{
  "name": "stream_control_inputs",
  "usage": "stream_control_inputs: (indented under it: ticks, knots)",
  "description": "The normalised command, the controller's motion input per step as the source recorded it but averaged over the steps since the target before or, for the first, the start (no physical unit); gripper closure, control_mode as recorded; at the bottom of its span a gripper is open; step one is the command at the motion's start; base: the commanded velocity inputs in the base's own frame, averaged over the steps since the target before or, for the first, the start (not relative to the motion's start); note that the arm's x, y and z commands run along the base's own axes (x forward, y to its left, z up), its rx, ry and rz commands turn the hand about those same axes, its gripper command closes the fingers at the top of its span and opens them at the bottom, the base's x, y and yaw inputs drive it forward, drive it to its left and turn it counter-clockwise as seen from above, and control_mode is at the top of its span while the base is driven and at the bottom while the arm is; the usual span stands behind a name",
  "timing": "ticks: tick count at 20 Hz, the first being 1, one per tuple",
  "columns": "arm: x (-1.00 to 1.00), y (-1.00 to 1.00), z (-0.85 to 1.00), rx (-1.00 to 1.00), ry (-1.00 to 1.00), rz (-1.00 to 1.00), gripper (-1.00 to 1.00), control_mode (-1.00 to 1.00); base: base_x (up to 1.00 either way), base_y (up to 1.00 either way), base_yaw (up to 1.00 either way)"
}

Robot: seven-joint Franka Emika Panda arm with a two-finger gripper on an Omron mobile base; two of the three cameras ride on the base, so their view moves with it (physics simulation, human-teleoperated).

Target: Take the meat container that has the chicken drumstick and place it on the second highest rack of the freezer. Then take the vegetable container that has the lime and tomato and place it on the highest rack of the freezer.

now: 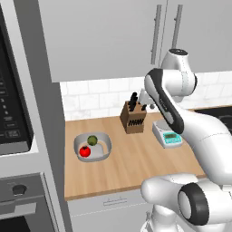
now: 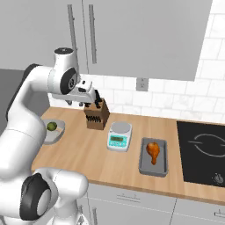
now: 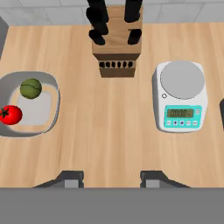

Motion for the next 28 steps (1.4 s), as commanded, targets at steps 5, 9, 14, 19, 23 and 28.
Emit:
stream_control_inputs:
  ticks: [5,9,14,19,23,28]
  knots:
    - [-0.34,-0.05,0.00,0.00,0.00,-0.03,-1.00,-1.00,0.00,0.00,0.00]
    - [-0.32,-0.90,-0.04,0.06,0.04,-0.40,-1.00,-1.00,0.00,0.00,0.00]
    - [-0.11,-1.00,-0.10,0.17,0.12,-0.54,-1.00,-1.00,0.00,0.00,0.00]
    - [0.00,-1.00,-0.21,0.13,0.14,-0.59,-1.00,-1.00,0.00,0.00,0.00]
    - [-0.01,-0.99,-0.30,0.14,0.11,-0.65,-1.00,-1.00,0.00,0.00,0.00]
    - [-0.05,-0.91,-0.52,0.18,0.01,-0.54,-1.00,-1.00,0.00,0.00,0.00]
